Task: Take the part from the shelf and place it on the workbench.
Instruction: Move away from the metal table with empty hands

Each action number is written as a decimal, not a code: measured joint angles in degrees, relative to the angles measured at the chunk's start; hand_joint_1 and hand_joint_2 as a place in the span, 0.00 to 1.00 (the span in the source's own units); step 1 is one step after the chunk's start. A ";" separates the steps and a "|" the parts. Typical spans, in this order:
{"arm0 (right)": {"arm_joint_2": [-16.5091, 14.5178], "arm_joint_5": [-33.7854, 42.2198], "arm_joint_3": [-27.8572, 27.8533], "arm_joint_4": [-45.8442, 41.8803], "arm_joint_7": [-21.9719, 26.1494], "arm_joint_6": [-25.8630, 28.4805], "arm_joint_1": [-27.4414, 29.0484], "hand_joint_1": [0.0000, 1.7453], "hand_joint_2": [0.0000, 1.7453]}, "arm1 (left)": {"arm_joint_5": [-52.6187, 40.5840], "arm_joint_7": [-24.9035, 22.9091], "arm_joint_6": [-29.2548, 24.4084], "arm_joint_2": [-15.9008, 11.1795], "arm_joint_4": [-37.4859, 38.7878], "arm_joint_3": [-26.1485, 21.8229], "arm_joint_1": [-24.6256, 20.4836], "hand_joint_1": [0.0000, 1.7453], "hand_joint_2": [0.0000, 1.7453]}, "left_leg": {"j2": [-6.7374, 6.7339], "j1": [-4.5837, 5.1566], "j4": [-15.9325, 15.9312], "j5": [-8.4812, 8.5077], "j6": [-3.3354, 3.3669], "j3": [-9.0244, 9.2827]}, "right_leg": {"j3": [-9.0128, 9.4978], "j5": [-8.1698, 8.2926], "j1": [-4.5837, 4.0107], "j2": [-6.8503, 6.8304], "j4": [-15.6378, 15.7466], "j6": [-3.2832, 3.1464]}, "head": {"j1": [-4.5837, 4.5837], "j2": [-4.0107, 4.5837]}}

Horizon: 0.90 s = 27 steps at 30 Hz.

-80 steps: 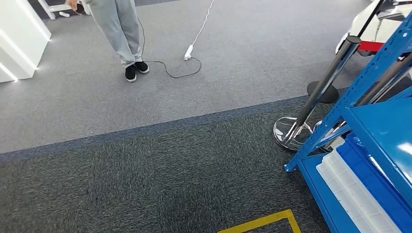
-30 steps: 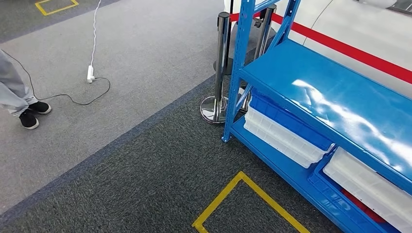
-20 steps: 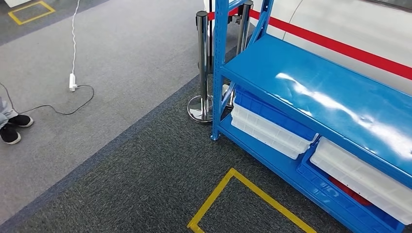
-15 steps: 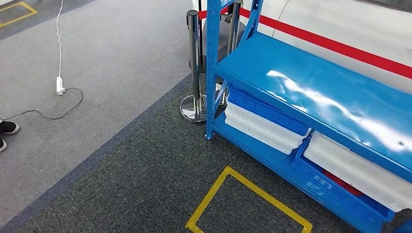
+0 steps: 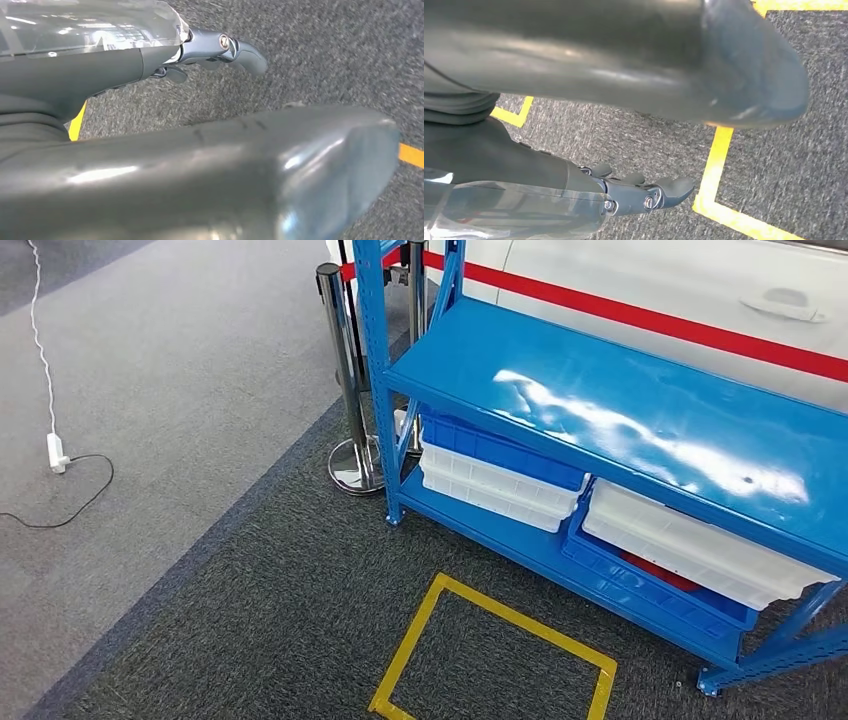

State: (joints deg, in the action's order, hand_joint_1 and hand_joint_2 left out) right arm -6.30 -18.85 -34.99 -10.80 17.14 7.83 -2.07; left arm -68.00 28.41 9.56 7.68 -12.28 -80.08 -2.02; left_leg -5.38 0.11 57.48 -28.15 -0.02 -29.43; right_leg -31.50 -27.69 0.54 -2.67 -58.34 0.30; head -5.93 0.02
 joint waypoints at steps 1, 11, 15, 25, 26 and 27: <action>-0.01 -0.10 -0.10 0.00 0.00 0.01 0.11 0.00 0.00 | 0.00 0.01 0.04 0.00 0.00 0.00 -0.02 0.00 0.00 | 0.23 -0.12 0.21 -0.26 -0.35 0.04 | -0.01 0.13 0.07 0.45 0.14 -0.31 | -0.01 0.00; -0.08 -1.73 -0.22 0.00 -0.09 -0.08 0.65 0.00 0.00 | -0.10 0.54 0.56 -0.04 0.07 0.00 0.97 0.00 0.00 | 6.90 -0.83 6.54 -1.67 -1.07 -2.83 | -0.27 0.78 0.38 6.16 0.13 -1.26 | 0.00 0.00; -0.22 -2.40 -0.21 0.00 -0.01 -0.28 0.59 0.00 0.00 | 0.02 0.69 0.48 -0.03 0.07 -0.01 1.22 0.00 0.00 | 9.51 -0.59 0.27 0.21 -0.05 -0.75 | -1.32 1.36 0.68 8.49 -0.01 0.33 | 0.00 0.00; -0.13 -3.57 -0.18 0.00 -1.12 -0.34 0.32 0.00 0.00 | 0.52 0.36 -0.28 0.91 0.07 -0.13 0.95 0.00 0.00 | 2.74 -0.56 -0.79 0.99 1.58 -0.61 | -5.40 -3.28 0.57 2.50 -10.75 1.68 | 0.01 0.00; -0.11 -3.65 -0.18 0.00 -1.29 -0.28 0.32 0.00 0.00 | 0.56 0.26 -0.37 1.08 0.07 -0.14 0.88 0.00 0.00 | 2.27 -0.52 -0.68 0.87 1.41 -0.52 | -2.98 -1.79 0.48 1.32 -6.42 1.45 | 0.01 0.00; -0.10 -3.68 -0.18 0.00 -1.46 -0.22 0.27 0.00 0.00 | 0.59 0.13 -0.46 1.24 0.07 -0.15 0.82 0.00 0.00 | 1.85 -0.37 -0.51 0.70 1.16 -0.44 | -1.03 -0.66 0.35 0.32 -2.83 1.14 | 0.01 0.00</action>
State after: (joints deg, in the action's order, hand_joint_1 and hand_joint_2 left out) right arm -6.40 -22.53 -35.17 -10.80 15.67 7.61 -1.81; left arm -67.40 28.55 9.10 8.92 -12.22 -80.23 -1.20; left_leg -3.53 -0.26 56.97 -27.45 1.13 -29.87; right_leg -32.53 -28.35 0.89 -2.34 -61.18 1.43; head -5.92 0.02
